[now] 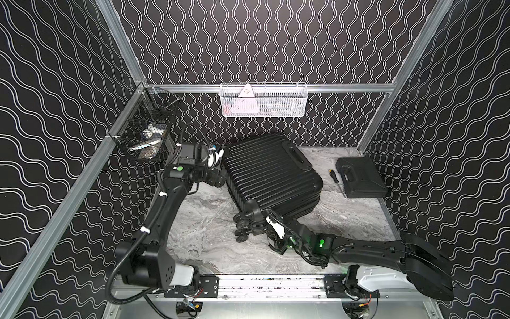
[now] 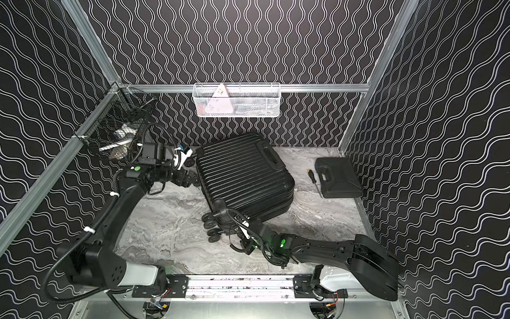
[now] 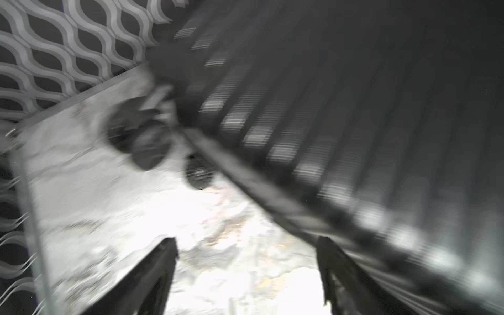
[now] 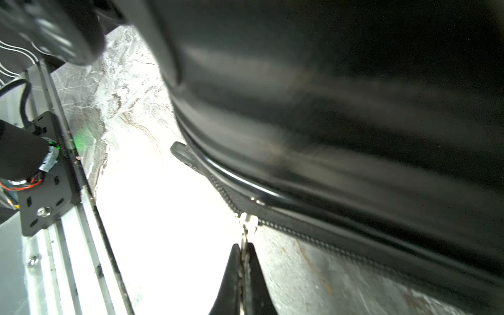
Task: Close the suitcase zippers
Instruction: Pick up the suitcase from the center of the board.
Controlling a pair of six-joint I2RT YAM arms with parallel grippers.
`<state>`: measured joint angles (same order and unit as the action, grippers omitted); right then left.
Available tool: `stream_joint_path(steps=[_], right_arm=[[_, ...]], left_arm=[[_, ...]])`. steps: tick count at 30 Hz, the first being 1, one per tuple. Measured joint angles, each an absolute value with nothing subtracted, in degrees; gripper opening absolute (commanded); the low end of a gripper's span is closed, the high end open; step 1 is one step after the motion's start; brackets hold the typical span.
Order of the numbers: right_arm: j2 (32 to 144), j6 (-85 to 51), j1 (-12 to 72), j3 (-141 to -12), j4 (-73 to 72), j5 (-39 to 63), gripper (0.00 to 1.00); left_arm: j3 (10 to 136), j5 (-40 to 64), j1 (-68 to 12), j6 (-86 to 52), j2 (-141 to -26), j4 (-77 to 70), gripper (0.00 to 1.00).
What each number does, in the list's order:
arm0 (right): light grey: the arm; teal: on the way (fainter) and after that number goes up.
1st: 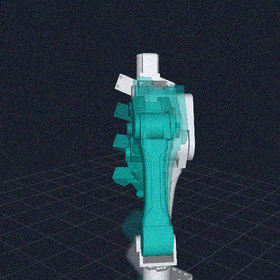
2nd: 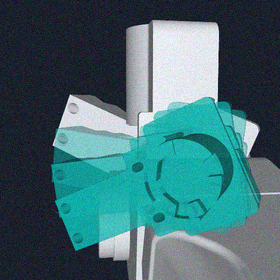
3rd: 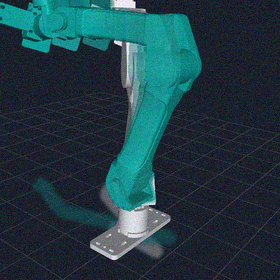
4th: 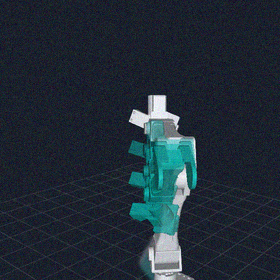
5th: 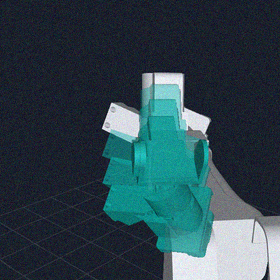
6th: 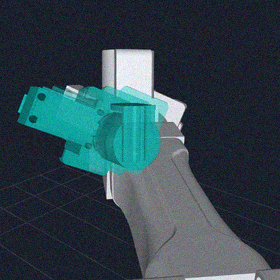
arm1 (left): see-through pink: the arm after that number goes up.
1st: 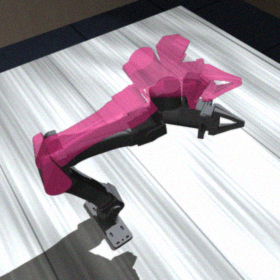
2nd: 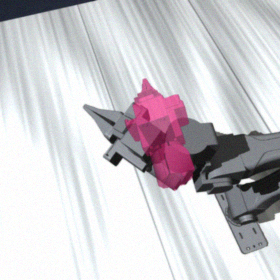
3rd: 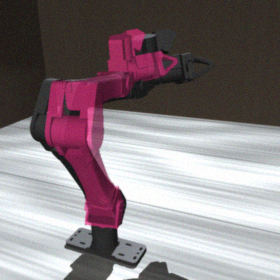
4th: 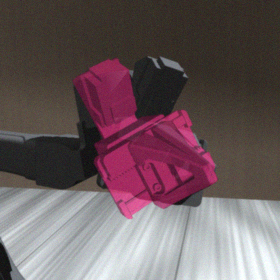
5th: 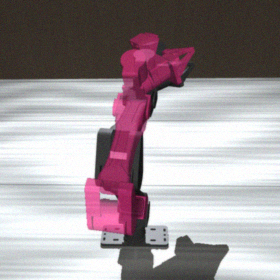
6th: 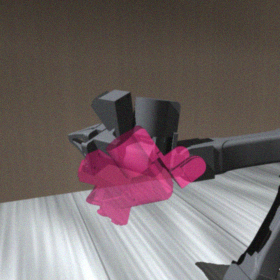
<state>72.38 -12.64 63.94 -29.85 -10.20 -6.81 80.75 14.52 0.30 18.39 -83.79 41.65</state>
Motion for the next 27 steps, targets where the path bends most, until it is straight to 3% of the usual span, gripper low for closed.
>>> stream_joint_path(steps=[6, 16, 27], right_arm=[[72.53, -12.62, 62.63, -29.34, -10.87, -5.96, 0.00], [75.16, -12.62, 61.98, -30.00, -13.61, -4.84, 0.00], [75.75, -12.82, 61.80, -30.85, -13.10, -4.40, 0.00]], left_arm=[[86.65, 14.85, 3.44, 28.29, -94.54, 43.20, 0.92], [91.35, 11.44, 6.94, 36.38, -102.10, 37.32, 0.95], [100.57, 20.34, 9.47, 47.51, -112.05, 38.59, 0.84]])
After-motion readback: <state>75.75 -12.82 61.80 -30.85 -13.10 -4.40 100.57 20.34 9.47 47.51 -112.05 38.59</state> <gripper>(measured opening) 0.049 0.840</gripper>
